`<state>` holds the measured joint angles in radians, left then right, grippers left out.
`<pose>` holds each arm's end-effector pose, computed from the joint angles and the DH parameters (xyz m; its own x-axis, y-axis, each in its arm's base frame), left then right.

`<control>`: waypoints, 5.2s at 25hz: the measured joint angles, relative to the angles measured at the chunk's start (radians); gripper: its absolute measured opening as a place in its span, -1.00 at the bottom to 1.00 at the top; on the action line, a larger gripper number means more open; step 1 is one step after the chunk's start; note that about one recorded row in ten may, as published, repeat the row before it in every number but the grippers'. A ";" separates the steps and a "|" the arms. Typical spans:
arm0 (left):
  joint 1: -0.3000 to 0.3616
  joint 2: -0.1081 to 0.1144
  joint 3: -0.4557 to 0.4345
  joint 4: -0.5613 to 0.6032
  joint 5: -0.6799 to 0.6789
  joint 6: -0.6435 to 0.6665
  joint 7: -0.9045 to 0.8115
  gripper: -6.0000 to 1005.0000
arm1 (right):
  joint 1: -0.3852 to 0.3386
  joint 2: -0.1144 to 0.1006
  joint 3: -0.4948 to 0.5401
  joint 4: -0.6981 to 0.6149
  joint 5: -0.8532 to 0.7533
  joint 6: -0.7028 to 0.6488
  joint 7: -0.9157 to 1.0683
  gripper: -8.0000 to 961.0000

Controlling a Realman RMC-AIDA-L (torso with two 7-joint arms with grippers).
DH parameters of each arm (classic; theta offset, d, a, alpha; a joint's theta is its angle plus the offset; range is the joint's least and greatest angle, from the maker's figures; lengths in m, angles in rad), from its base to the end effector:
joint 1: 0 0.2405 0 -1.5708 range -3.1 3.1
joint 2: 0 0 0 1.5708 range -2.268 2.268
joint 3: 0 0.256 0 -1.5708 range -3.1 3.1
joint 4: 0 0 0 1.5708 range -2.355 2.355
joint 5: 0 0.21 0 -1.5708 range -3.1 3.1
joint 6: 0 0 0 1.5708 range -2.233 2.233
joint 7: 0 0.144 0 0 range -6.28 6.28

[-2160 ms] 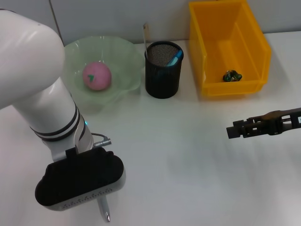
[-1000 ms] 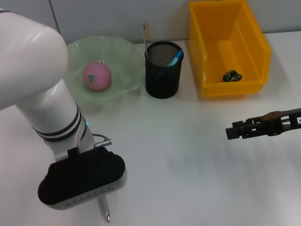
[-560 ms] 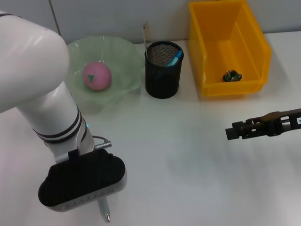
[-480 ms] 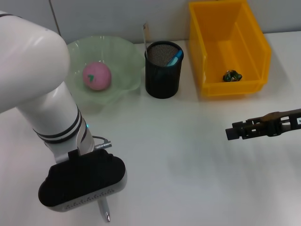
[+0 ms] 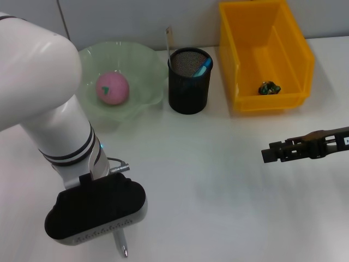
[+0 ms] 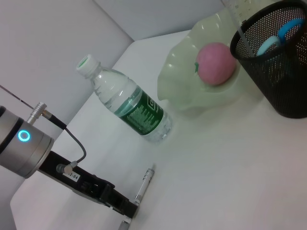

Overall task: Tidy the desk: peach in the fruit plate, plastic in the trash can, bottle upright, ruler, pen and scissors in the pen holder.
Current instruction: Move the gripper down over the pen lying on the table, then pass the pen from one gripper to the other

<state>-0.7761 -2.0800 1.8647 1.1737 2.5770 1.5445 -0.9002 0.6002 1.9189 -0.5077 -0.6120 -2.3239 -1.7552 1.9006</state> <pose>-0.1551 0.3223 -0.0816 0.1490 -0.9765 -0.1558 -0.7406 -0.2146 0.6368 0.2924 0.3250 0.0573 0.5430 -0.7804 -0.3100 -0.8016 -0.5917 0.0856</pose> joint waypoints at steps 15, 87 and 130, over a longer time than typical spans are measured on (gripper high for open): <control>-0.006 0.000 0.013 -0.009 -0.005 -0.011 -0.004 -0.52 | -0.005 0.000 0.000 0.000 0.000 -0.001 -0.004 0.55; 0.325 0.001 -0.239 -0.491 -2.017 -0.013 -0.237 -0.71 | -0.156 0.060 0.001 -0.047 0.389 -0.052 -0.615 0.55; 0.287 0.000 0.315 -0.644 -2.880 -0.106 -0.295 -0.71 | 0.061 0.157 -0.017 0.497 0.809 0.006 -1.463 0.55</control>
<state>-0.4895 -2.0801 2.1793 0.5301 -0.3028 1.4384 -1.1949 0.6612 2.0754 -0.5243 -0.1153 -1.5154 -1.7494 0.4372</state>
